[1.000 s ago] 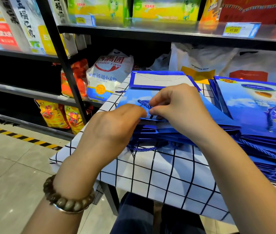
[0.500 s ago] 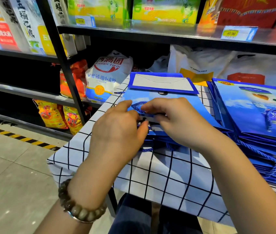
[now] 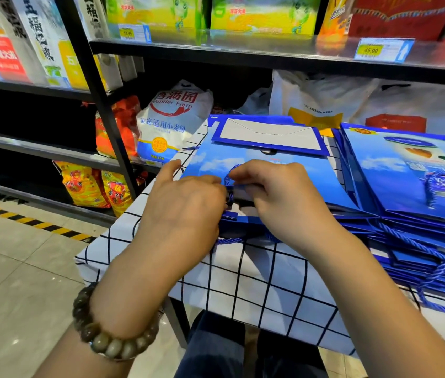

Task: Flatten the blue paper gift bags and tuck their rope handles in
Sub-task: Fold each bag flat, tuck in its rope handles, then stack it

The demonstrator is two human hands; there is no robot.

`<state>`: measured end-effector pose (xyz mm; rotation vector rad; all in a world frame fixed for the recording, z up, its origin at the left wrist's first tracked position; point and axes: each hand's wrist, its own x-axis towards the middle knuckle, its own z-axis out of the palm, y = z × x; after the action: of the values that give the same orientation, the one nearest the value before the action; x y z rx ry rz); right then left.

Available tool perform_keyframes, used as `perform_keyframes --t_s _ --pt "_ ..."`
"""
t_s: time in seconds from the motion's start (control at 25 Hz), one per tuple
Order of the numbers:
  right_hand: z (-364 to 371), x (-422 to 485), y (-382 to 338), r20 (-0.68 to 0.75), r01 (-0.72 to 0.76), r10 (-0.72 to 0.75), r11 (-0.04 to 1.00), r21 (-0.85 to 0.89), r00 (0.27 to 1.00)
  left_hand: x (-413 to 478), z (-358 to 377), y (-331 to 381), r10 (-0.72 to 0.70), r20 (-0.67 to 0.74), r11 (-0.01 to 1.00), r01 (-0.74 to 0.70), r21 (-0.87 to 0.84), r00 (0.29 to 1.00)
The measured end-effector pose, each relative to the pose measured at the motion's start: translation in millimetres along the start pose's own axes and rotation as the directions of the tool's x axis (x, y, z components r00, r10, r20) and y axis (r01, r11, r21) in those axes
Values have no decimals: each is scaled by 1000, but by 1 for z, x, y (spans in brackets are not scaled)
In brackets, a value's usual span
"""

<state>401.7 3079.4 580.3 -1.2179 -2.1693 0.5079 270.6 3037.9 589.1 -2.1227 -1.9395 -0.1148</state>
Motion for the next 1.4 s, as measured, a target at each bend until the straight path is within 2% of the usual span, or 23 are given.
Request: perform_keyframes --t_s 0.08,0.16,0.24,0.28,0.32,0.36,0.48,0.56,0.64,0.76,0.8,0.88,0.92,1.0,1.12,1.24,1.32,1.4 --pt "-3 -3 1 -31 -9 12 995 100 999 -4 -2 -3 -25 -10 997 25 -71 1000" --pt "-3 -9 4 -95 7 8 987 158 995 -7 -4 -9 -137 -96 927 94 -363 986" --pt "0 -18 8 -170 73 -46 985 158 984 -4 -3 -18 -260 -82 697 128 -705 962" --pt "4 -23 9 -200 112 -82 983 142 976 0 -1 -20 -287 -56 625 143 -767 956" --pt "7 -27 10 -226 153 -125 982 112 966 5 1 -21 -284 -21 621 167 -766 959" --pt "10 -31 13 -247 196 -172 978 77 954 12 3 -19 -260 20 658 192 -728 965" --pt "17 -39 14 -278 286 -279 958 -16 919 31 3 -7 -139 154 829 200 -522 978" --pt "18 -42 14 -273 301 -301 953 -42 914 42 5 1 -62 211 863 159 -480 976" --pt "17 -43 15 -260 308 -310 950 -50 914 47 7 3 -72 179 870 149 -470 981" --pt "13 -45 13 -240 304 -307 951 -51 921 47 11 -6 -199 25 811 179 -556 980" --pt "12 -47 12 -223 314 -332 942 -115 916 45 13 -9 -185 23 791 163 -589 982" --pt "7 -51 15 -143 301 -372 882 -363 917 40 16 -14 -103 56 786 116 -608 993" --pt "3 -52 18 -93 265 -345 843 -468 934 37 17 -17 -90 71 776 115 -620 993" --pt "-2 -53 27 -99 193 -303 792 -579 948 30 20 -26 -162 61 748 163 -643 985" --pt "-8 -54 31 -146 174 -298 817 -550 943 28 26 -42 -271 9 774 224 -592 963" --pt "-19 -52 25 -265 205 -378 837 -508 887 22 27 -54 -143 41 645 124 -754 989" --pt "-30 -50 20 -330 224 -436 824 -520 837 19 23 -56 -24 -13 629 5 -777 1000" --pt "-40 -46 15 -391 225 -465 823 -522 794 23 22 -53 7 -105 520 -93 -849 994"
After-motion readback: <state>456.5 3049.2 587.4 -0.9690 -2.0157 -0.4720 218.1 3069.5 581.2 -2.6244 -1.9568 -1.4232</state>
